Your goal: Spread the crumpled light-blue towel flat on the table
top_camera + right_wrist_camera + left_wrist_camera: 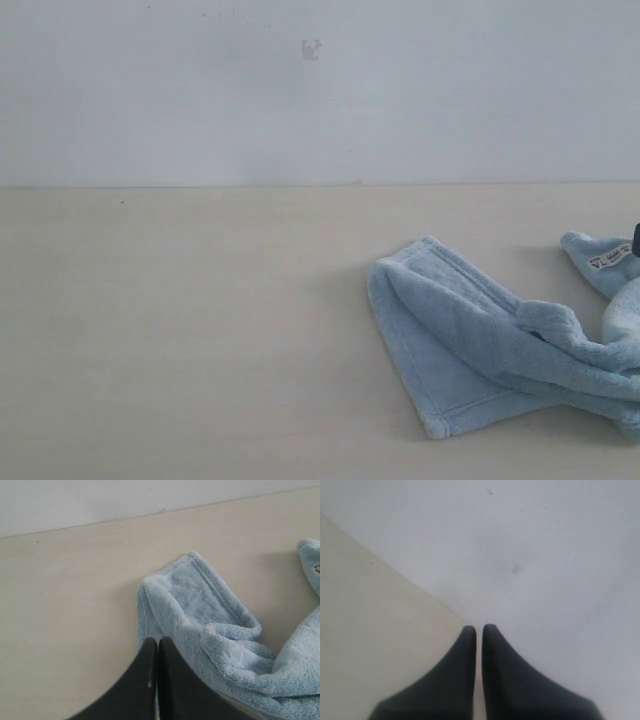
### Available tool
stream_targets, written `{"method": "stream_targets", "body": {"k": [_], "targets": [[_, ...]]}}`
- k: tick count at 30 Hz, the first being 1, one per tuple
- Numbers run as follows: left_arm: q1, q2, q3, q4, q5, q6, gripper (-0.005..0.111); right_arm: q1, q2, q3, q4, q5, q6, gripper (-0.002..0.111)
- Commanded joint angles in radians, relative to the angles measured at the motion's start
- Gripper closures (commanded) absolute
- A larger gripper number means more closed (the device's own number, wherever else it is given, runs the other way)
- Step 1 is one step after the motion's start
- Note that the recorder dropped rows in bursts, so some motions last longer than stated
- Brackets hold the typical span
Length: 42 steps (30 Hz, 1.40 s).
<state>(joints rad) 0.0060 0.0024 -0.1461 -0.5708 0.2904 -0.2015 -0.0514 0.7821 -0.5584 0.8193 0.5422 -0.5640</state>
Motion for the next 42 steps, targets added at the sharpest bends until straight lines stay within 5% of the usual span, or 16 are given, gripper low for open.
{"method": "stream_targets", "body": {"k": [1,6,16,24,36,42], "targets": [[-0.017,0.046,-0.108,-0.369,0.178,0.495,0.103,0.002,-0.003,0.0,0.015,-0.015,-0.006,0.108],[-0.017,0.269,-0.168,-0.648,0.29,0.798,0.103,0.002,-0.003,0.0,0.015,-0.011,-0.008,0.108],[-0.017,0.825,-0.367,-0.761,0.34,1.06,0.103,0.002,-0.003,0.0,0.035,-0.003,-0.014,0.108],[-0.091,1.26,-0.39,-1.174,0.54,1.623,0.103,0.002,-0.003,0.0,0.035,-0.009,-0.018,0.108],[-0.272,1.716,-0.683,-1.174,0.53,1.713,0.103,0.002,-0.003,0.0,0.035,-0.023,-0.03,0.108],[-0.384,1.84,-0.828,-1.174,0.511,1.752,0.078,0.002,-0.003,0.0,0.035,-0.031,-0.048,0.108]]}}
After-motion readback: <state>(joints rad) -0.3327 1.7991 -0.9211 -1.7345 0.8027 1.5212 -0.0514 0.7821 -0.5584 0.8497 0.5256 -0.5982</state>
